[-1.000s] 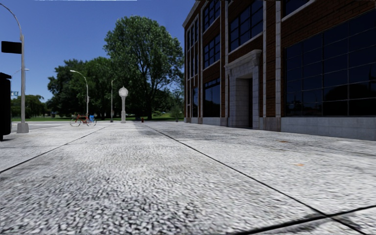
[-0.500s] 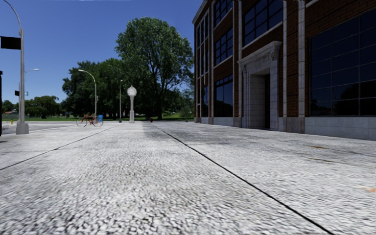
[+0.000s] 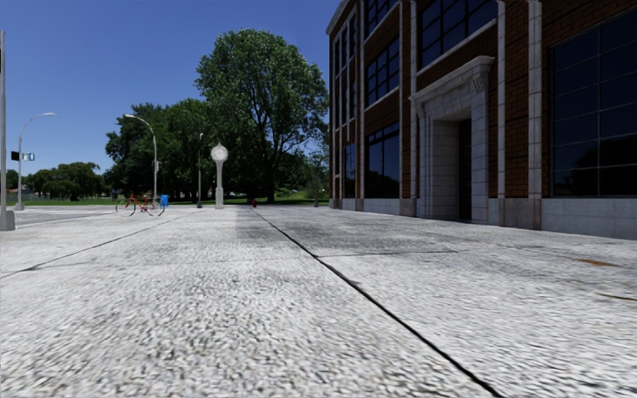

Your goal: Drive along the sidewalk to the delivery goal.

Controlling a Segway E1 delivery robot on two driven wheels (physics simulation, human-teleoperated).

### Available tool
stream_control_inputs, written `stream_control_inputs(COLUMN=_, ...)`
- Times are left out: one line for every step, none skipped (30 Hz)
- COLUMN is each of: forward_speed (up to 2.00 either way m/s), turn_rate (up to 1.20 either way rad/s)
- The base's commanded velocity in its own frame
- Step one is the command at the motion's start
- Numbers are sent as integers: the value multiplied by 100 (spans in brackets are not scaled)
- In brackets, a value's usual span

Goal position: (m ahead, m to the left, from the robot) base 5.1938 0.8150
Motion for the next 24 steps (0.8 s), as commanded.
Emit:
stream_control_inputs(forward_speed=200, turn_rate=0)
stream_control_inputs(forward_speed=200, turn_rate=0)
stream_control_inputs(forward_speed=200, turn_rate=0)
stream_control_inputs(forward_speed=200, turn_rate=0)
stream_control_inputs(forward_speed=200, turn_rate=0)
stream_control_inputs(forward_speed=200, turn_rate=0)
stream_control_inputs(forward_speed=200, turn_rate=0)
stream_control_inputs(forward_speed=200, turn_rate=0)
stream_control_inputs(forward_speed=200, turn_rate=0)
stream_control_inputs(forward_speed=200, turn_rate=0)
stream_control_inputs(forward_speed=200, turn_rate=0)
stream_control_inputs(forward_speed=200, turn_rate=0)
stream_control_inputs(forward_speed=200, turn_rate=0)
stream_control_inputs(forward_speed=200, turn_rate=0)
stream_control_inputs(forward_speed=200, turn_rate=0)
stream_control_inputs(forward_speed=200, turn_rate=11)
stream_control_inputs(forward_speed=200, turn_rate=18)
stream_control_inputs(forward_speed=200, turn_rate=20)
stream_control_inputs(forward_speed=200, turn_rate=20)
stream_control_inputs(forward_speed=200, turn_rate=22)
stream_control_inputs(forward_speed=200, turn_rate=23)
stream_control_inputs(forward_speed=200, turn_rate=23)
stream_control_inputs(forward_speed=200, turn_rate=23)
stream_control_inputs(forward_speed=200, turn_rate=23)
